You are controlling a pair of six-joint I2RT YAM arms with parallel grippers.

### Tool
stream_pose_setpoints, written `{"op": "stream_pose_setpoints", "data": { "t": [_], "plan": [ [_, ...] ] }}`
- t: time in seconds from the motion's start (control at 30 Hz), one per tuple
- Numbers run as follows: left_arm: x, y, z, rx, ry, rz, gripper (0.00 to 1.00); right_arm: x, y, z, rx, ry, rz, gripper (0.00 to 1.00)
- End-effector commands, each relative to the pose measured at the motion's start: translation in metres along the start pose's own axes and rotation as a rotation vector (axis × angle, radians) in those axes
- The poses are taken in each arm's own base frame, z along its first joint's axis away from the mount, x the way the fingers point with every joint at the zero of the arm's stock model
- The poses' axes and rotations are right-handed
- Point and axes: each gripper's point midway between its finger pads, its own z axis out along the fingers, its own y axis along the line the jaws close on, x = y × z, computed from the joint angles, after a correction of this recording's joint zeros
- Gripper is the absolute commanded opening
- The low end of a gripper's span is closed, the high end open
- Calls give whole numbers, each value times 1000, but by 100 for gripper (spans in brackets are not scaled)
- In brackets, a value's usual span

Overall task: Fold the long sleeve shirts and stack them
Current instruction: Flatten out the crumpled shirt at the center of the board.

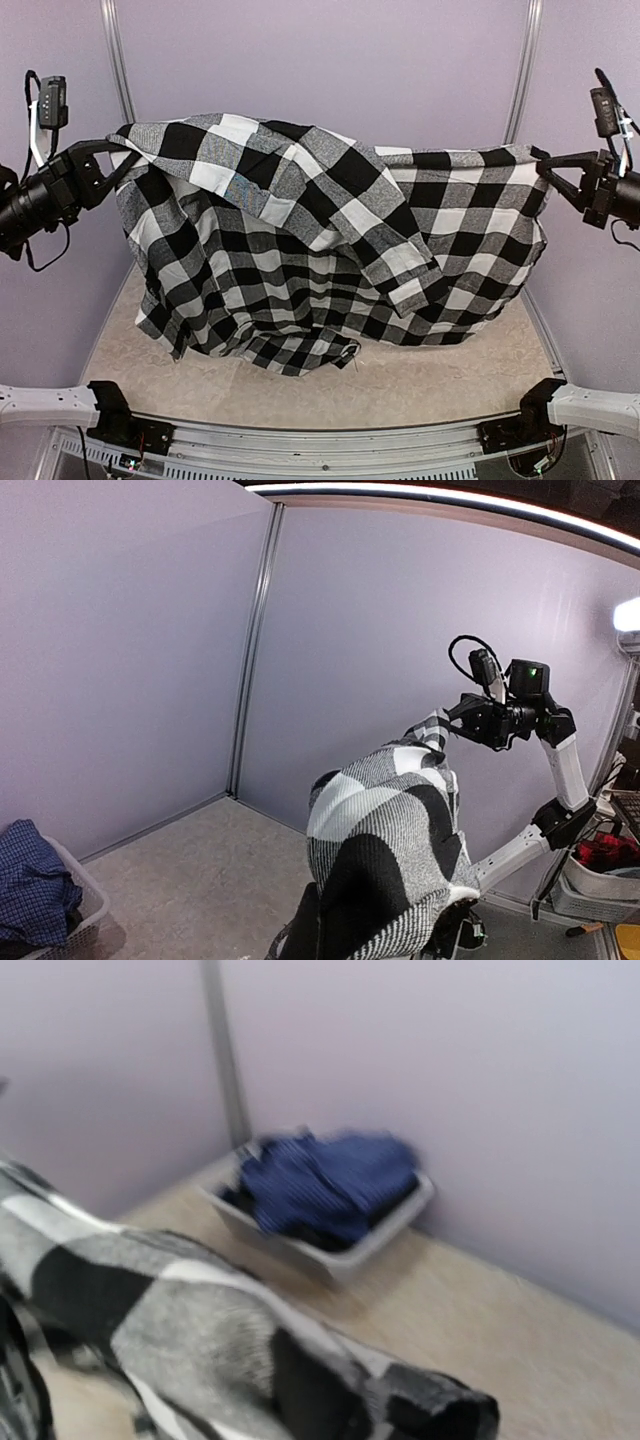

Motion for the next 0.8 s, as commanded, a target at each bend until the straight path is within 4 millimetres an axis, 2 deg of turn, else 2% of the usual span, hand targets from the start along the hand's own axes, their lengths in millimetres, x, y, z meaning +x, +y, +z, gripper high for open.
{"op": "stream_pose_setpoints", "data": {
  "t": [0.0, 0.1, 0.2, 0.27, 0.33, 0.4, 0.47, 0.5, 0.57, 0.7, 0.77],
  "plan": [
    [-22, -16, -36, 26, -63, -37, 0, -5, 15, -39, -18, -13, 58, 0],
    [-28, -15, -48, 3, -86, -42, 0, 8, 3, -28, 33, 43, 86, 0],
    [-22, 18, -43, -176, -69, -48, 0, 21, -18, -5, 114, 95, 106, 0],
    [-7, 43, -25, -289, -18, -30, 0, 34, -37, 16, 190, 134, 114, 0],
    [12, 64, -2, -358, 32, -20, 0, 62, -56, 47, 251, 210, 123, 0],
    [46, 88, 30, -404, 101, -32, 0, 88, -78, 74, 332, 261, 130, 0],
    [88, 125, 56, -468, 188, -69, 0, 117, -98, 104, 388, 327, 130, 0],
    [102, 144, 63, -486, 210, -102, 0, 133, -109, 121, 410, 365, 137, 0],
    [142, 191, 79, -518, 270, -194, 0, 159, -129, 152, 422, 421, 153, 0],
    [174, 272, 85, -676, 278, -219, 0, 174, -188, 204, 481, 407, 160, 0],
    [179, 303, 92, -701, 265, -219, 0, 182, -217, 226, 505, 419, 161, 0]
  ]
}}
